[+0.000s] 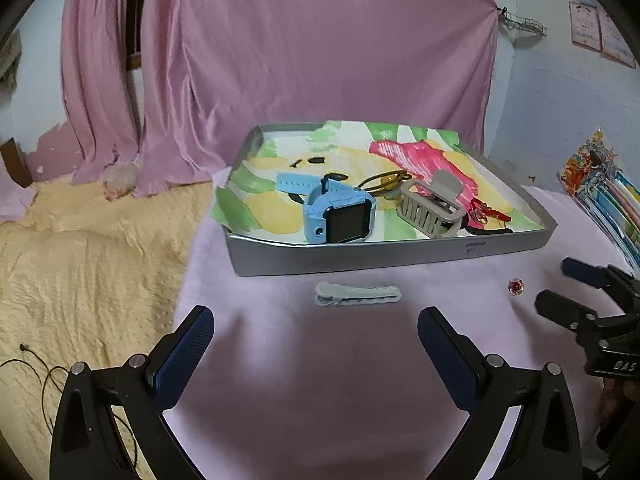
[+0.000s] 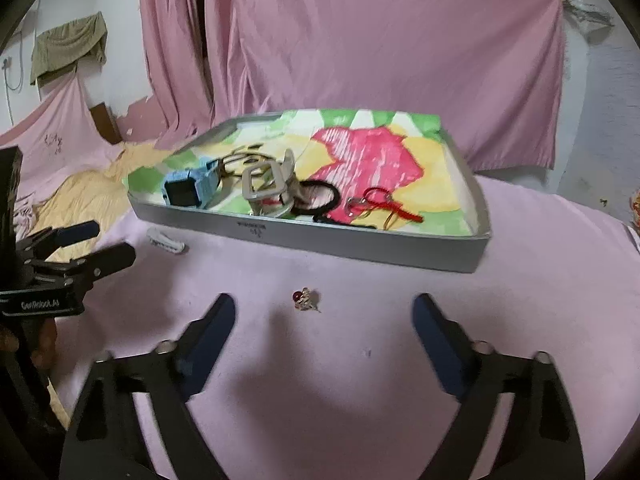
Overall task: Organize jewelry
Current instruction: 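Grasp the white hair clip with the left gripper while the right gripper grasps the small red charm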
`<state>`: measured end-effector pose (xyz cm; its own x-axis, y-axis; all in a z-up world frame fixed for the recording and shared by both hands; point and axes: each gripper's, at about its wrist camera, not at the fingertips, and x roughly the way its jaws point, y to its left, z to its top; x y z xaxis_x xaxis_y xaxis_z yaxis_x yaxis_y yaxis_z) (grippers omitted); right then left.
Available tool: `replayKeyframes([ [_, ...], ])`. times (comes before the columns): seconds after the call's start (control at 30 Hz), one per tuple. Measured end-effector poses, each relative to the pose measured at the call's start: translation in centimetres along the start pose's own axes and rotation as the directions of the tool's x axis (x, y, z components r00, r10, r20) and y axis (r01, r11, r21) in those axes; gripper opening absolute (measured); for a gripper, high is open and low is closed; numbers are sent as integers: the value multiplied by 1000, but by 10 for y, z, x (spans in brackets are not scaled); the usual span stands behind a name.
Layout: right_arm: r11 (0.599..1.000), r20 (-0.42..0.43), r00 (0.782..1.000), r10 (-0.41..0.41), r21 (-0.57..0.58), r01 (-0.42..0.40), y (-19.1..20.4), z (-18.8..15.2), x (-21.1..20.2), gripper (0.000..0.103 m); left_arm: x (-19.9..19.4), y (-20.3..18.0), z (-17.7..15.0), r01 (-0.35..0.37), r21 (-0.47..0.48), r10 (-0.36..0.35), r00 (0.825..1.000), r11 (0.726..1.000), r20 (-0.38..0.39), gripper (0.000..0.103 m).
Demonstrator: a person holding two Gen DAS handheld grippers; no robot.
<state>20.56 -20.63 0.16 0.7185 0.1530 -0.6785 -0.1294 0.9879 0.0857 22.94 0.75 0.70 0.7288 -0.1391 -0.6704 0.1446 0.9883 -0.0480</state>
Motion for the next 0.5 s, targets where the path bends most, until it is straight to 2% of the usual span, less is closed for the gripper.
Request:
replayKeyframes([
  [0.03, 1000, -12, 1000, 9, -1, -9, 1, 0, 3, 69, 3, 0, 2, 11, -4, -11, 1000, 1000, -15, 102],
  [0.1, 1000, -28, 1000, 15, -8, -15, 3, 2, 8, 68, 7, 1, 5, 28, -12, -28, 999, 1000, -22, 94],
  [0.13, 1000, -33, 999, 20, -11, -20, 3, 3, 10, 64, 9, 0, 6, 27, -13, -27, 999, 1000, -26, 93],
  [0.23, 999, -54, 998, 37, -14, -38, 5, 6, 16, 51, 16, 0, 9, 49, -22, -50, 997, 999, -55, 78],
  [0.27, 999, -65, 997, 47, -10, -48, 4, 6, 19, 51, 19, 0, 10, 64, -30, -66, 995, 998, -69, 74],
  [0.33, 997, -73, 995, 70, -3, -71, 5, 6, 21, 50, 24, 0, 11, 78, -38, -81, 993, 996, -87, 71],
  [0.43, 997, -81, 994, 75, -8, -76, 7, 8, 24, 42, 29, 0, 12, 102, -50, -107, 988, 994, -107, 70],
  [0.5, 997, -96, 993, 75, -16, -77, 9, 9, 28, 41, 32, -1, 13, 115, -48, -120, 986, 992, -120, 66],
])
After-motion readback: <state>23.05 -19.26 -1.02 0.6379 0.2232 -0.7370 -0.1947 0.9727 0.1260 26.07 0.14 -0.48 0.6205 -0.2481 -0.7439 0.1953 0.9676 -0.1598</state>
